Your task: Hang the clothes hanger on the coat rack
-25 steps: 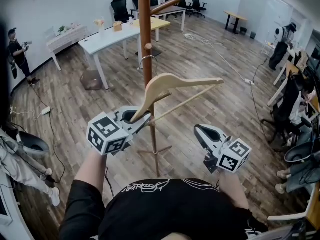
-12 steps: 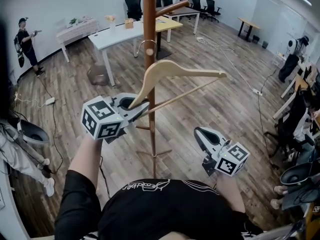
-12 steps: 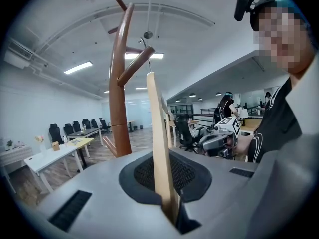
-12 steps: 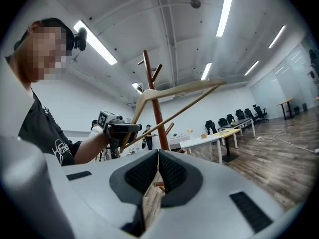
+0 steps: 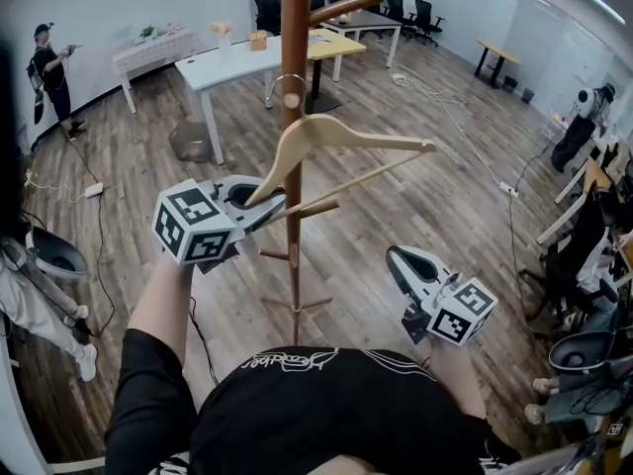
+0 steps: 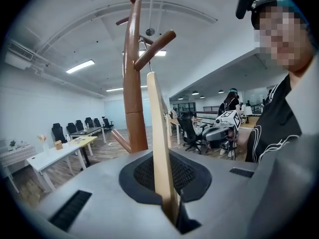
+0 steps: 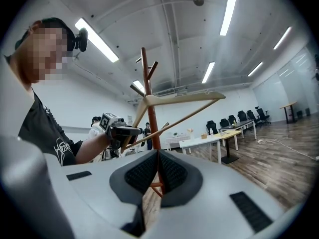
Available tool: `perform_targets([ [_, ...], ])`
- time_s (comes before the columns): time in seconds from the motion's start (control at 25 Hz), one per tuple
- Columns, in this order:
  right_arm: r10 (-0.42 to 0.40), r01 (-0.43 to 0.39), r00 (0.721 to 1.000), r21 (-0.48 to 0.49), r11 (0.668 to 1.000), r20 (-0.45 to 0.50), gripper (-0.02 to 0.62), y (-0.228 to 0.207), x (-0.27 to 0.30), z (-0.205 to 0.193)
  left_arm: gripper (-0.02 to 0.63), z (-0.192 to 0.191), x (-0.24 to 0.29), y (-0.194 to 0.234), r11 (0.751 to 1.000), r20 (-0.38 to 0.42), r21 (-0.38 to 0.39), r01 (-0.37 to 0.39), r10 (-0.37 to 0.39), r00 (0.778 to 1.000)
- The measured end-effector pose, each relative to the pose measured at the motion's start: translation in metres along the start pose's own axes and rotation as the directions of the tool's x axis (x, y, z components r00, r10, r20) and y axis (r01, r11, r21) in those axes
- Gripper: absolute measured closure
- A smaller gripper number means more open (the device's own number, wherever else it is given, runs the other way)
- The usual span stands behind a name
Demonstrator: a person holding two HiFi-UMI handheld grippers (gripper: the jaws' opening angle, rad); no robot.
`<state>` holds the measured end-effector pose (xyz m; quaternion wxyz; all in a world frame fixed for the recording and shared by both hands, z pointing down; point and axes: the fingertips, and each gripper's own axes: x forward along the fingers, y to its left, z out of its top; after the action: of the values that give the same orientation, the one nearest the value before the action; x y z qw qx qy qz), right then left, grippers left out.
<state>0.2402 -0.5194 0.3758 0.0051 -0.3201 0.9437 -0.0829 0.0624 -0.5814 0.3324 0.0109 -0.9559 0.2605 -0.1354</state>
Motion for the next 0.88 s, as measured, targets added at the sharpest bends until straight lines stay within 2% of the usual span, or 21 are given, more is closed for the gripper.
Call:
perform_targets([
  [0.44, 0.028, -0.027, 0.998, 0.024, 0.999, -0.051, 0.555, -0.022, 0.025, -0.021, 0.595, -0.028, 0.014, 0.012, 0.999, -0.027, -0.001, 0.049, -0.049, 0.998],
  [0.64, 0.019, -0.019, 0.999, 0.016, 1.000, -0.047, 0.555, -0.028, 0.027, -0.020, 0.595, -0.031, 0.014, 0.013, 0.998, -0.011, 0.009, 0.069, -0.069, 0.998],
  [0.76, 0.007, -0.005, 0.999, 0.034, 0.999, -0.048, 0.555, -0.033, 0.025, -0.025, 0.594, -0.032, 0.014, 0.019, 0.998, -0.008, 0.043, 0.047, -0.047, 0.999],
  [0.88, 0.001, 0.002, 0.998, 0.046, 0.999, -0.065, 0.555, -0.035, 0.021, -0.034, 0.584, -0.034, 0.012, 0.026, 0.996, -0.003, 0.091, -0.015, 0.016, 1.000],
])
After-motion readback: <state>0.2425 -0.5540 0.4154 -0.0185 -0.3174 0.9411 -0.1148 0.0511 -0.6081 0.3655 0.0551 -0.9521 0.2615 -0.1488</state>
